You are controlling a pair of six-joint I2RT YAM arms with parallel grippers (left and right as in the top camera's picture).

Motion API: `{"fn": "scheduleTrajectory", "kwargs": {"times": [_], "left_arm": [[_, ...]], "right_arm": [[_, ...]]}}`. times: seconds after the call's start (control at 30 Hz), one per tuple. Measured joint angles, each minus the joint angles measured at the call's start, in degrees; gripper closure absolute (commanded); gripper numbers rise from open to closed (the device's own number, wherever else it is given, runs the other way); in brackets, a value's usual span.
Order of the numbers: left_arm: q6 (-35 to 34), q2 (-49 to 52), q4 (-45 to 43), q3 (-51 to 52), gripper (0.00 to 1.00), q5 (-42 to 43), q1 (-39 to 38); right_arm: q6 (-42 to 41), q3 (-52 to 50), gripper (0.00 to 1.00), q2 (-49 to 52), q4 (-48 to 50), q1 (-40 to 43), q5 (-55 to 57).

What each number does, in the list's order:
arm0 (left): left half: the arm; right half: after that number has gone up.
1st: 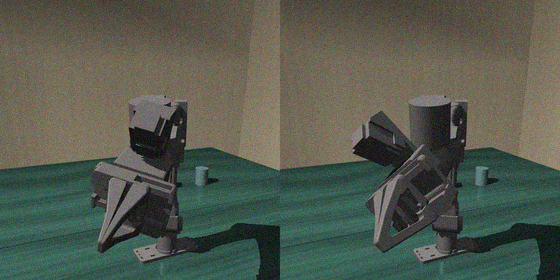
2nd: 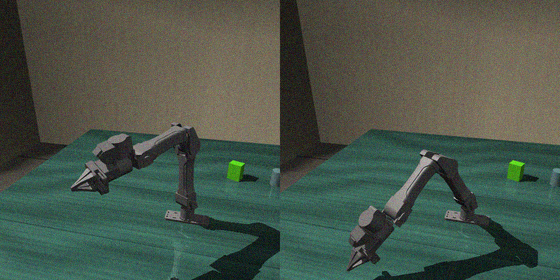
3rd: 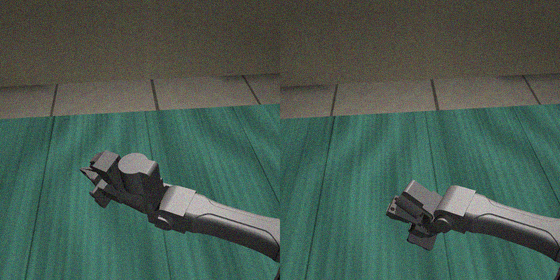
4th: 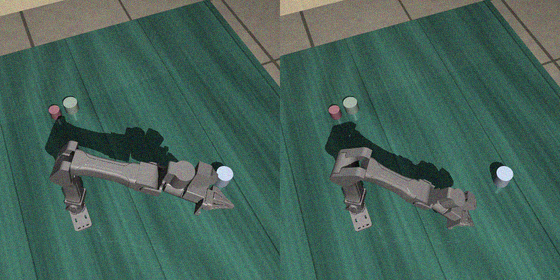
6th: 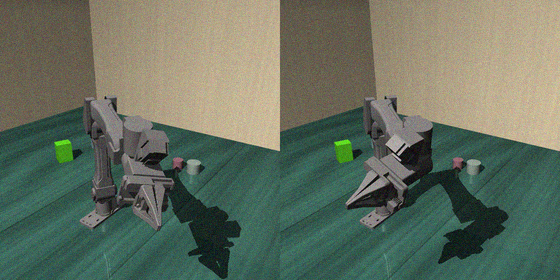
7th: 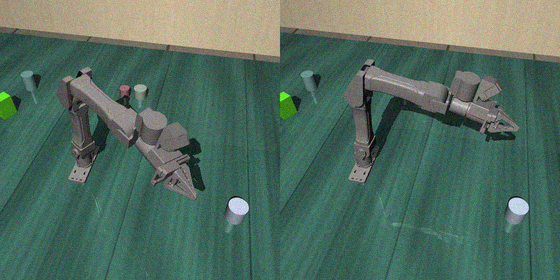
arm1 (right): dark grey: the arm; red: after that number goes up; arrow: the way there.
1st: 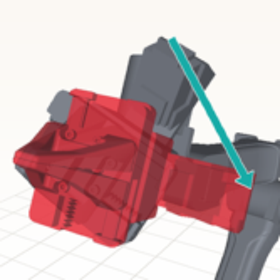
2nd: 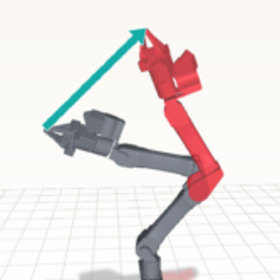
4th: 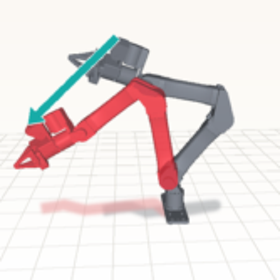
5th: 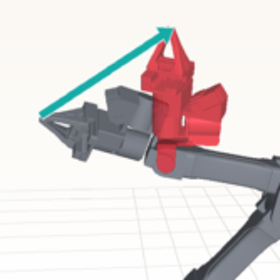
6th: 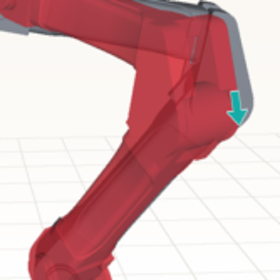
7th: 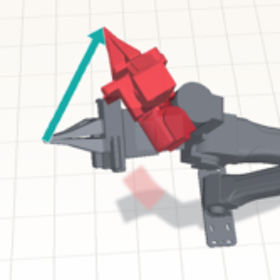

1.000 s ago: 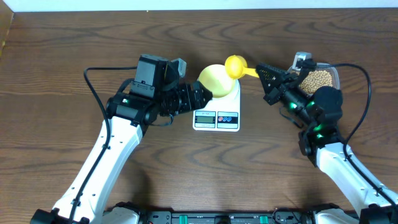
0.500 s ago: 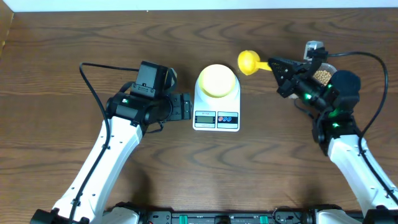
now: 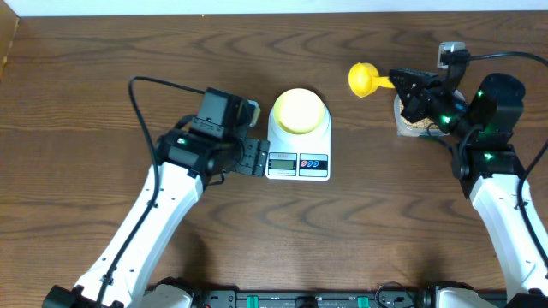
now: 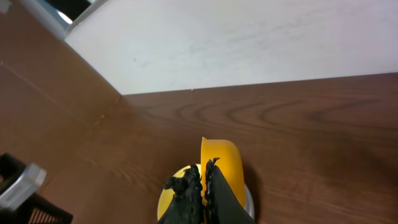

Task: Scoop item into bowl and weigh 50g on scale
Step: 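Carry the scoop with the right gripper to the soybean tub, then move the empty left gripper over the scale's front button panel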

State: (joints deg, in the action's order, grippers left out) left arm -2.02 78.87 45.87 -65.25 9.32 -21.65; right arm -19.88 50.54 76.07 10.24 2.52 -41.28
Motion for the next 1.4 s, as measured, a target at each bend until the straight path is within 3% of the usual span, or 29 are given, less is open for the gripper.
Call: {"fn": "scheduleTrajectory", "kwargs": {"times": [0.6, 1.03, 1.4], "left_arm": [[3.56, 2.21, -0.68, 0.0, 0.14, -9.53, -10.29], [1.77, 9.97, -4.26, 0.0, 0.14, -11.06, -15.19], [-0.15, 10.27, -6.34, 0.0, 0.14, -11.04, -16.02]], "right_arm": [[0.85, 0.46, 0.99, 0.0, -2.95, 0.79, -0.31], [0.85, 0.52, 0.99, 0.0, -3.8, 0.79, -0.33], [0.87, 0.52, 0.99, 0.0, -4.35, 0.79, -0.33]]}}
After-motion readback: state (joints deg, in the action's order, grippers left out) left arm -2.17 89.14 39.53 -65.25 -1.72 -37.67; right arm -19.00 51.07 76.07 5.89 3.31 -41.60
